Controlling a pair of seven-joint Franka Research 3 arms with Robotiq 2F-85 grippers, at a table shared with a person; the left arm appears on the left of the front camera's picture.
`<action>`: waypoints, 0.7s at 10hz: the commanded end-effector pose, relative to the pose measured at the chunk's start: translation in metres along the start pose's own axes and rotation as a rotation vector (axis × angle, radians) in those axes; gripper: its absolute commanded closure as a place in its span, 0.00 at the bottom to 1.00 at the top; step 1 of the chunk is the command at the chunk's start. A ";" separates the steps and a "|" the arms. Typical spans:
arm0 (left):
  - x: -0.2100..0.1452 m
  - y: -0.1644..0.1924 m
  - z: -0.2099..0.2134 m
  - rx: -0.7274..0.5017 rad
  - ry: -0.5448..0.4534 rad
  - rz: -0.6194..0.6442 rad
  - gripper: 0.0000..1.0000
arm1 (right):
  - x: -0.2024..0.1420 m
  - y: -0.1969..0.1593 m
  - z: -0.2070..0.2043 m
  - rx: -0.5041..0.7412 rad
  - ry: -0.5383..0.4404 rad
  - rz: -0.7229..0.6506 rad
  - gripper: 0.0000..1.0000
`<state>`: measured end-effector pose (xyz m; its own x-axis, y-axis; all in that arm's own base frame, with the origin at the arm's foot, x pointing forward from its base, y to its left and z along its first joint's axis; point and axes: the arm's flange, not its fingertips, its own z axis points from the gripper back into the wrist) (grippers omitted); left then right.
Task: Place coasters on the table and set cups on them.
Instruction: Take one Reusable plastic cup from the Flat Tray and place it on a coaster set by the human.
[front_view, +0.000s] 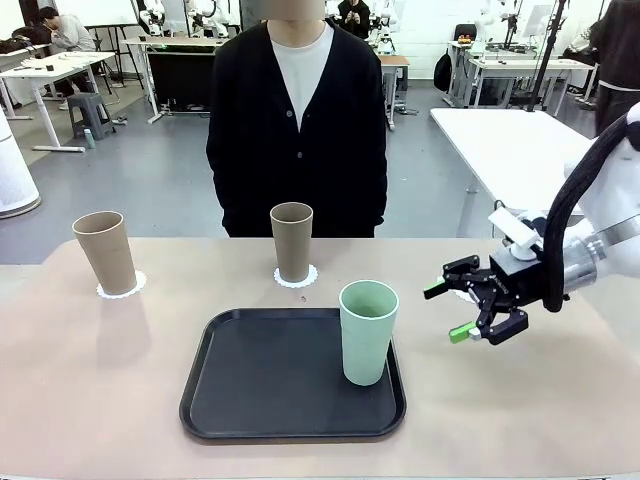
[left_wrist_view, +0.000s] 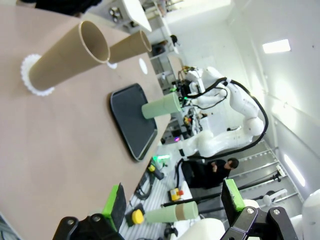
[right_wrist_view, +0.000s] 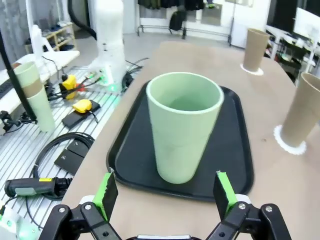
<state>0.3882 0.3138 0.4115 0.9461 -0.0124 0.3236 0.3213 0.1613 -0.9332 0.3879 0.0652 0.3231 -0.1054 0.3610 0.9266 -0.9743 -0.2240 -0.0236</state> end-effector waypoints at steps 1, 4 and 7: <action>0.000 -0.001 0.001 0.008 -0.001 0.014 0.00 | -0.015 -0.004 -0.015 0.012 -0.063 -0.020 0.00; 0.000 -0.001 0.001 0.008 -0.001 0.014 0.00 | -0.020 -0.005 -0.035 0.011 -0.110 -0.013 0.00; 0.000 -0.001 0.001 0.008 -0.001 0.014 0.00 | -0.022 -0.011 -0.051 -0.005 -0.135 0.013 0.00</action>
<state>0.3882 0.3137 0.4115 0.9461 -0.0126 0.3236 0.3213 0.1611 -0.9332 0.3869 0.0983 0.2925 -0.0675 0.2631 0.9624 -0.9730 -0.2308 -0.0051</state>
